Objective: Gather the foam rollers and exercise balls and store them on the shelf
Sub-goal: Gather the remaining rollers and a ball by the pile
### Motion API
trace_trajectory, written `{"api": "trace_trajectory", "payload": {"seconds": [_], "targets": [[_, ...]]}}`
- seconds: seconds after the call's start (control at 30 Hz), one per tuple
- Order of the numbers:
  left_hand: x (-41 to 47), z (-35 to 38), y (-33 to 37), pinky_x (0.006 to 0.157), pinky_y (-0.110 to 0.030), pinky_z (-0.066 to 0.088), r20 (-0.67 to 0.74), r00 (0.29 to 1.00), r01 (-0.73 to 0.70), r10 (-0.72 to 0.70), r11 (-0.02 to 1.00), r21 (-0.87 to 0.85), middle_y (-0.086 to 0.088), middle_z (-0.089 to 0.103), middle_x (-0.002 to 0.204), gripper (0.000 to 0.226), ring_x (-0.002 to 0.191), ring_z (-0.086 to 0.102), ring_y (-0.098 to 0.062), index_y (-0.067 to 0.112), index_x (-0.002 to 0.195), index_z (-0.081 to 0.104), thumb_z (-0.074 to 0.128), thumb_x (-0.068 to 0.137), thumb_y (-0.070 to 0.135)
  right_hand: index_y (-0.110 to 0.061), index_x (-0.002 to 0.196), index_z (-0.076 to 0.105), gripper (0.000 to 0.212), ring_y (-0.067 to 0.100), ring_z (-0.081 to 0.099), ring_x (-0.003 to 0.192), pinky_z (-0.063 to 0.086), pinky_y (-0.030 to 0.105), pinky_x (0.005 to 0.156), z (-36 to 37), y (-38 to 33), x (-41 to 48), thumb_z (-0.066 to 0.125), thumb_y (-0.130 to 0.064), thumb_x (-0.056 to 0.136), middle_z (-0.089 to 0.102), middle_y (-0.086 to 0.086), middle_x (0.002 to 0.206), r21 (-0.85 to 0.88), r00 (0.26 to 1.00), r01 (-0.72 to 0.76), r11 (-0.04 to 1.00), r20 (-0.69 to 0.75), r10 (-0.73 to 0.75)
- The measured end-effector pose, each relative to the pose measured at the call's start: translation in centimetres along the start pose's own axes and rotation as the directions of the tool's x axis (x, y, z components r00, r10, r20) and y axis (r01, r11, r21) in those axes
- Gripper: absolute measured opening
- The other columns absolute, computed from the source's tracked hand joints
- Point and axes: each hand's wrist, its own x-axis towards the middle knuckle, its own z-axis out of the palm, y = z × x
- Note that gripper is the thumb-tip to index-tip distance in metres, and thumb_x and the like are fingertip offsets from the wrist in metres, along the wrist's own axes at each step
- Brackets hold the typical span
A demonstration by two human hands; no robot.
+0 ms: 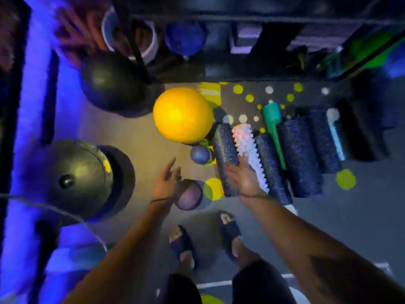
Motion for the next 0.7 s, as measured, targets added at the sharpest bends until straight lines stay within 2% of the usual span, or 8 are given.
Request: {"api": "trace_trajectory", "payload": {"seconds": [0.07,0.17,0.23,0.3,0.43,0.57,0.63,0.7], "targets": [[-5.2,-0.5,6.2,0.084,-0.039,0.051,0.035,0.99,-0.142,0.14,0.988,0.068,0.007,0.07,0.093,0.039,0.099,0.07,-0.024,0.034,0.141,0.057,0.056,0.102,0.03,-0.01,0.144,0.049,0.055,0.032,0.059,0.12,0.047,0.041,0.097,-2.7,-5.7,-6.5,0.031,-0.047,0.109,0.058,0.012,0.135,0.084,0.987,0.155,0.984,0.029,-0.158],[-11.9,0.4,14.2,0.068,-0.029,0.045,0.16,0.956,-0.26,0.246,0.963,0.072,-0.006,0.069,0.099,0.029,0.092,0.066,-0.024,0.021,0.13,0.067,0.057,0.102,0.023,-0.009,0.132,0.057,0.055,0.024,0.068,0.083,0.055,0.035,0.075,-5.7,-11.0,-13.5,0.036,-0.052,0.106,0.07,0.012,0.11,0.19,0.955,0.289,0.938,0.016,-0.297],[-16.2,2.1,17.6,0.059,-0.019,0.044,0.184,0.93,-0.333,0.319,0.942,0.047,-0.012,0.072,0.101,0.023,0.085,0.065,-0.022,0.018,0.121,0.07,0.055,0.103,0.02,-0.008,0.132,0.058,0.056,0.024,0.07,0.085,0.056,0.04,0.081,-8.2,-12.7,-16.9,0.04,-0.053,0.104,0.075,0.008,0.096,0.18,0.938,0.336,0.925,0.027,-0.346],[-19.3,4.5,20.1,0.056,-0.011,0.045,0.209,0.902,-0.388,0.378,0.922,0.01,-0.012,0.073,0.102,0.018,0.079,0.065,-0.019,0.016,0.114,0.069,0.054,0.104,0.017,-0.007,0.131,0.056,0.052,0.023,0.07,0.082,0.053,0.036,0.074,-11.5,-13.6,-18.9,0.041,-0.05,0.105,0.075,0.006,0.088,0.177,0.925,0.366,0.914,0.044,-0.379],[-25.4,12.9,25.1,0.057,-0.016,0.048,0.193,0.853,-0.483,0.486,0.873,-0.064,-0.011,0.074,0.097,0.016,0.08,0.067,-0.026,0.017,0.103,0.068,0.052,0.104,0.015,-0.011,0.117,0.058,0.036,0.019,0.065,0.073,0.046,0.025,0.058,-22.1,-14.8,-23.0,0.042,-0.042,0.107,0.071,0.012,0.101,0.061,0.887,0.456,0.888,0.051,-0.459],[-31.8,25.0,28.6,0.049,-0.017,0.046,0.239,0.803,-0.533,0.546,0.837,-0.121,-0.008,0.073,0.088,0.015,0.065,0.065,-0.014,0.022,0.097,0.065,0.053,0.104,0.016,-0.013,0.096,0.066,0.031,0.015,0.067,0.072,0.053,0.028,0.06,-36.1,-15.1,-24.7,0.054,-0.04,0.103,0.073,0.007,0.096,-0.034,0.83,0.549,0.835,-0.096,-0.55],[-33.7,31.0,29.9,0.054,-0.023,0.045,0.275,0.782,-0.539,0.56,0.828,-0.153,-0.008,0.073,0.089,0.013,0.065,0.066,-0.014,0.02,0.106,0.066,0.054,0.104,0.016,-0.014,0.094,0.069,0.034,0.019,0.07,0.078,0.059,0.039,0.075,-42.9,-15.1,-24.3,0.057,-0.045,0.1,0.076,0.01,0.096,-0.102,0.795,0.574,0.812,-0.17,-0.583],[-35.2,35.9,31.1,0.057,-0.024,0.045,0.293,0.773,-0.542,0.563,0.826,-0.156,-0.009,0.072,0.092,0.016,0.071,0.065,-0.017,0.013,0.115,0.064,0.052,0.105,0.015,-0.018,0.099,0.069,0.038,0.021,0.068,0.089,0.057,0.046,0.093,-48.9,-14.6,-23.4,0.06,-0.054,0.094,0.074,0.005,0.098,-0.158,0.771,0.574,0.804,-0.226,-0.595]]}}
